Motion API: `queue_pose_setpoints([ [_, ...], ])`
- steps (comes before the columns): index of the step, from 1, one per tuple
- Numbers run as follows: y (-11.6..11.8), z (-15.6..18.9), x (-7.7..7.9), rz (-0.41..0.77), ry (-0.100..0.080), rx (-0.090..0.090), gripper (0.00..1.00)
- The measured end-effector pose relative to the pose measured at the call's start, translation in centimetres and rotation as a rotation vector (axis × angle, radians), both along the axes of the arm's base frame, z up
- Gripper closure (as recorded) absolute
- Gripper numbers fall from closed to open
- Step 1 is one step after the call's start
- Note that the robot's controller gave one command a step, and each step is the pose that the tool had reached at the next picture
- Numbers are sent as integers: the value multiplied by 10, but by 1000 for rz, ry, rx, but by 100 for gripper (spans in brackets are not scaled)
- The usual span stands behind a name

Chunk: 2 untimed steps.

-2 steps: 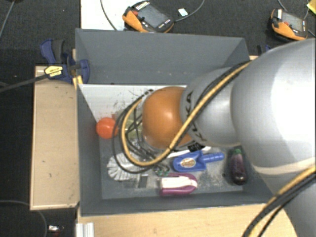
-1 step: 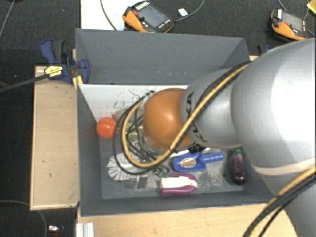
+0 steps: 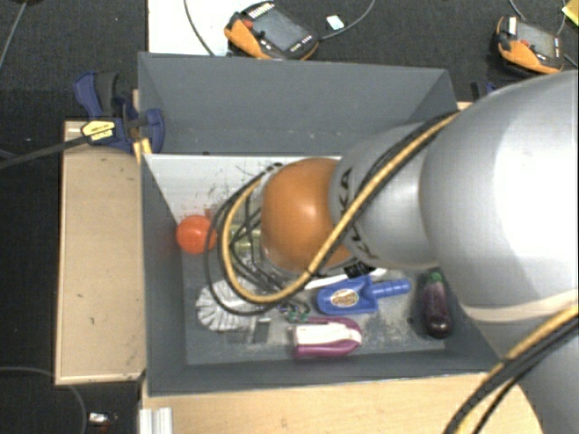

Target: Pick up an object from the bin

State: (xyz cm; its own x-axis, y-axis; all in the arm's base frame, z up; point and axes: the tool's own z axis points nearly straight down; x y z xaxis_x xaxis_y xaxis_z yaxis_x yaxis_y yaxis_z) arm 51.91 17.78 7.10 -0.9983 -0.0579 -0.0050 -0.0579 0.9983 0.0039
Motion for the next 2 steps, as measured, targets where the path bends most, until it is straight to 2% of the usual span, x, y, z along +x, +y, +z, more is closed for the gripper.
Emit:
queue_pose_setpoints([
  [1, -1, 0, -3, -11, -5, 5, 0],
  [2, 0, 1, 0, -12, -3, 2, 100],
])
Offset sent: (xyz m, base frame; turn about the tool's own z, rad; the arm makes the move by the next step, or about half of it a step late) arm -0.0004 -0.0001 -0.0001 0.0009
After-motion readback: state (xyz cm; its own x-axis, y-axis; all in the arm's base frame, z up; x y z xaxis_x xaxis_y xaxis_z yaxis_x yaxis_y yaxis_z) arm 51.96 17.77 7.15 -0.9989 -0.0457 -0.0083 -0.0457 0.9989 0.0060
